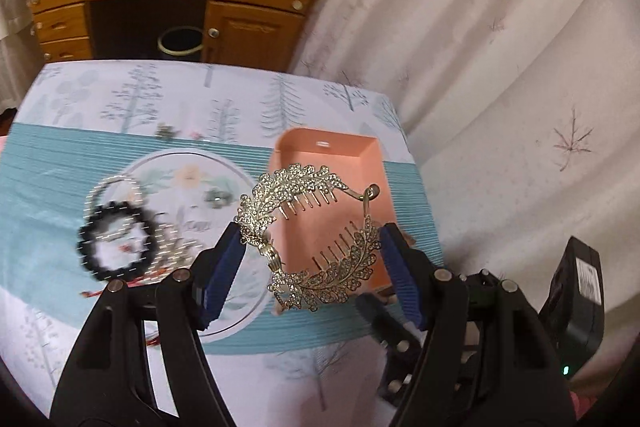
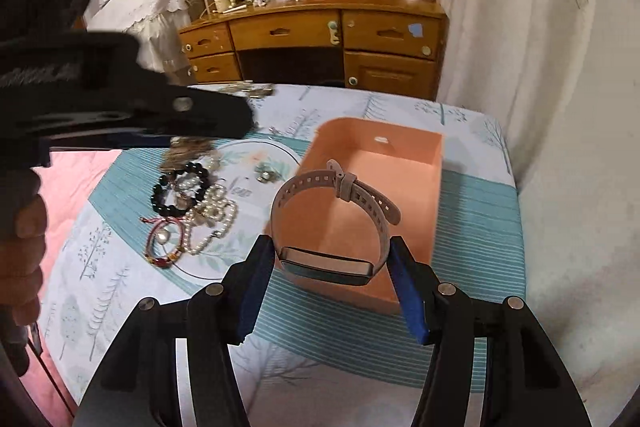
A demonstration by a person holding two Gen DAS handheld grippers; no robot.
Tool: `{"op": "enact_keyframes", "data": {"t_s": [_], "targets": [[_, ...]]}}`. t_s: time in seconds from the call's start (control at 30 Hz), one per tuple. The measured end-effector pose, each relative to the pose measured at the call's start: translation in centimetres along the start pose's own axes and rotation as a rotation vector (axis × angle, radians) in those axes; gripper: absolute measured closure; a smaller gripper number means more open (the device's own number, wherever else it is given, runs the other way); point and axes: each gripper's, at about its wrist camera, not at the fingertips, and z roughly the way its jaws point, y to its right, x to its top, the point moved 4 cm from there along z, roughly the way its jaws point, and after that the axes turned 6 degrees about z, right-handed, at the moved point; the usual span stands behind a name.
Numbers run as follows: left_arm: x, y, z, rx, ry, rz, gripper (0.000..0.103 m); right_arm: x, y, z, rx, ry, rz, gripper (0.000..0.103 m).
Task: Organize jewelry
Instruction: 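Drop the watch into the tray with right tool while left drops the gold comb, then withdraw both open tools from the pink tray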
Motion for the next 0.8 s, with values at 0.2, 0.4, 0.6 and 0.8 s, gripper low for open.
{"op": "enact_keyframes", "data": {"t_s": [0.2,0.4,0.6,0.8], "targets": [[1.4,1.3,3.7,-0.024,-0.038,-0.011,0.036,-0.5,2.4,1.5,0.01,-0.014,0.026,0.043],[2.3,1.2,6.5,0.006,-0.118,-0.049,0.035,-0.5,2.8,2.0,0.01,0.008,0.074,0.018],[1.9,1.0,5.5,0.091,-0.105,0.014,0.03,-0.8,2.0,2.1,-0.009,0.002,0.082,0.017],[-0.6,-0.7,3.0,0.142,-0.09,0.001,0.03,-2.3,1.5,1.6,0.0,-0.042,0.138,0.017]]}}
